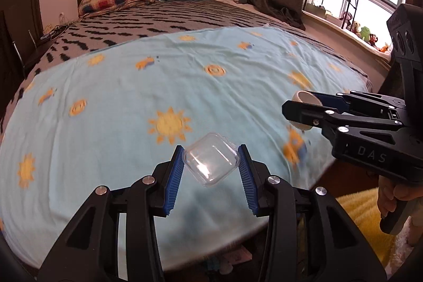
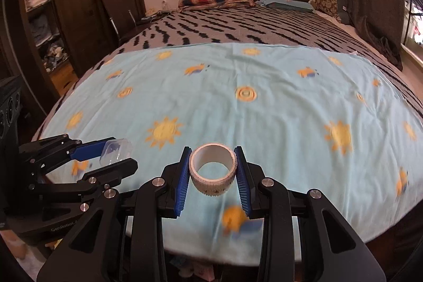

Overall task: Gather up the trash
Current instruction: 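Lower the clear case with the left tool while the right tool drops the tape roll into the bin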

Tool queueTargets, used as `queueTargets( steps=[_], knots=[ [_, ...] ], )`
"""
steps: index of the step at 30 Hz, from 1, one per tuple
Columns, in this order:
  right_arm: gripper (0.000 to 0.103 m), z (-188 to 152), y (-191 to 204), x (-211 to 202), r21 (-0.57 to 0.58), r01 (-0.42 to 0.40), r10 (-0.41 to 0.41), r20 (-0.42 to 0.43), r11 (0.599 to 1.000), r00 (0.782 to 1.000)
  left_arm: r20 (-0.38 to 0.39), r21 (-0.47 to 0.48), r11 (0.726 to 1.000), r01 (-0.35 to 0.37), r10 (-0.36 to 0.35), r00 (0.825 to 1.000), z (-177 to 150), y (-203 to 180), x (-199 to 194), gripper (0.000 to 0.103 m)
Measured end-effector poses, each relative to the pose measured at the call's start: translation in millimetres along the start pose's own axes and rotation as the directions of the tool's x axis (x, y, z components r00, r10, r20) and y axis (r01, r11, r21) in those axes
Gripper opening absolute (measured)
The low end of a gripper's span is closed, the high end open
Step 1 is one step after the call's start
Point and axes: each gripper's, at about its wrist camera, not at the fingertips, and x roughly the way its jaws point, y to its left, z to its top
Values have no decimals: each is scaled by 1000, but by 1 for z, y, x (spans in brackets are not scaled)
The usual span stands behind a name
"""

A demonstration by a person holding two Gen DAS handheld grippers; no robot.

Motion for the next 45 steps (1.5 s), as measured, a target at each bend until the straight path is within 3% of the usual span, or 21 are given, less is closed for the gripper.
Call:
queueTargets(
  steps=[11,20,27,31,38,42,45],
  knots=[
    [34,-92,8,-26,52,39,-39,-2,998,999,-14,43,998,-45,46,999,-96,-24,-16,40],
    [34,-155,17,22,100,27,-13,-133,995,991,-117,7,1000,-22,22,993,-164,-22,13,40],
    [34,-200,13,77,143,23,16,-269,989,963,-251,-48,998,-32,19,968,-212,-1,61,40],
    [34,-208,17,91,139,14,30,-305,990,952,-302,-88,996,10,-36,953,-221,5,75,40],
    [35,-210,20,97,144,19,27,-308,989,951,-326,-85,996,31,-57,944,-221,3,82,40],
    [36,-206,3,96,162,18,32,-301,987,953,-322,-75,997,17,-40,946,-217,-1,83,48],
    [56,-202,-5,95,174,21,31,-293,984,956,-306,-69,998,4,-25,952,-212,2,77,56]
  ],
)
